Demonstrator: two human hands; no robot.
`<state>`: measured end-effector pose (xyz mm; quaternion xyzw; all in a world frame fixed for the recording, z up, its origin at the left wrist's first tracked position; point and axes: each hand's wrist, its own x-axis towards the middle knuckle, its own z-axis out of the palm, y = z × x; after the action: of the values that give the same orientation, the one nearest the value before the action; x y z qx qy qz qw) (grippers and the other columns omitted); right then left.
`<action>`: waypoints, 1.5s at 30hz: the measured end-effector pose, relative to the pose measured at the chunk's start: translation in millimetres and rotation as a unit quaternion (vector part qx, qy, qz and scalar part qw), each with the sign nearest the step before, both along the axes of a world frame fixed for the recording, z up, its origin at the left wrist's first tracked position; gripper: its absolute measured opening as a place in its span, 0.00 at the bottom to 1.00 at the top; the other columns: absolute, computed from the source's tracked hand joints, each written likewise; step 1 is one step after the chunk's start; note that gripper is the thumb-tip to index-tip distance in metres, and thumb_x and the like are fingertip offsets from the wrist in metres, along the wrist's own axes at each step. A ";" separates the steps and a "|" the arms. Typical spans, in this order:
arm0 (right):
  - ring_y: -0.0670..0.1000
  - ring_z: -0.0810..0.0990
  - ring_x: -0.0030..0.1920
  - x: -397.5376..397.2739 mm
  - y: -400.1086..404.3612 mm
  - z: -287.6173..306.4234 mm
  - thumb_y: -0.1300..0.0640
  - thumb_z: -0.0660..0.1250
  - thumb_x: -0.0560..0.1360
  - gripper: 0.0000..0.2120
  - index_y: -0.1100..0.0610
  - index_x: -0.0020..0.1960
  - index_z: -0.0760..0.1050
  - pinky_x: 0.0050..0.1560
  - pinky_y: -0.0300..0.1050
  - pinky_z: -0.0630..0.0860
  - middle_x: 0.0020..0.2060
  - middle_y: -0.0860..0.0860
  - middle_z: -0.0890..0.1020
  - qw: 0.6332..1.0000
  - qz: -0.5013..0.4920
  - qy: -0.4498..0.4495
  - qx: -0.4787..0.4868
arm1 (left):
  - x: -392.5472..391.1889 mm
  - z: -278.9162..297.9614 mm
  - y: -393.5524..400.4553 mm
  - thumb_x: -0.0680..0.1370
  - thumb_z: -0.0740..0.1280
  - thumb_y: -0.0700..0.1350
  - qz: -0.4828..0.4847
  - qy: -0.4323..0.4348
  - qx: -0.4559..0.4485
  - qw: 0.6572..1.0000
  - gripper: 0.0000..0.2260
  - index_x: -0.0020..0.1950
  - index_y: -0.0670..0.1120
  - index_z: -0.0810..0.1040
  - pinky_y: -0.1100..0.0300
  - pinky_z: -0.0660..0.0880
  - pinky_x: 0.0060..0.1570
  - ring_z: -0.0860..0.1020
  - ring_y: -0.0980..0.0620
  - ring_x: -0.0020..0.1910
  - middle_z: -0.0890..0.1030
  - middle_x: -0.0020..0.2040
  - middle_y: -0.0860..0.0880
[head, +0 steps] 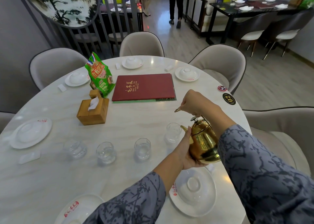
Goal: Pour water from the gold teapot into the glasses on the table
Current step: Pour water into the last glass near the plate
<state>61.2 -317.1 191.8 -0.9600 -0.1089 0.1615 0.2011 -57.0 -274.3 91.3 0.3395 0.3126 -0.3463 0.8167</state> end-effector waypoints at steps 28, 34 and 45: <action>0.54 0.73 0.26 -8.6 -3.5 -7.9 0.59 0.70 0.74 0.09 0.66 0.47 0.81 0.27 0.42 0.72 0.28 0.57 0.78 1.000 -0.017 0.001 0.010 | -8.6 -2.1 0.3 0.71 0.64 0.73 -0.007 0.003 0.018 1.000 0.39 0.73 0.47 0.72 0.42 0.71 0.68 0.73 0.37 0.70 0.76 0.71 0.40; 0.55 0.71 0.28 -12.9 -10.1 -13.8 0.60 0.68 0.74 0.13 0.70 0.51 0.81 0.31 0.46 0.71 0.31 0.58 0.76 0.998 -0.039 0.002 0.047 | -9.1 -8.2 1.5 0.69 0.67 0.73 -0.006 0.004 0.046 0.999 0.40 0.73 0.48 0.72 0.42 0.74 0.66 0.75 0.38 0.68 0.77 0.69 0.40; 0.50 0.77 0.30 -27.4 -33.5 -12.5 0.56 0.68 0.76 0.08 0.59 0.51 0.83 0.27 0.40 0.71 0.40 0.52 0.81 0.993 -0.056 -0.030 0.104 | -3.7 -13.1 1.9 0.69 0.68 0.72 -0.022 -0.032 0.109 0.993 0.39 0.72 0.48 0.73 0.43 0.74 0.68 0.76 0.39 0.67 0.78 0.69 0.41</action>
<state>33.7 -350.6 179.3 -0.9428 -0.0775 0.1086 0.3056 -60.6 -272.4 78.2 0.4444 0.3144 -0.3169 0.7767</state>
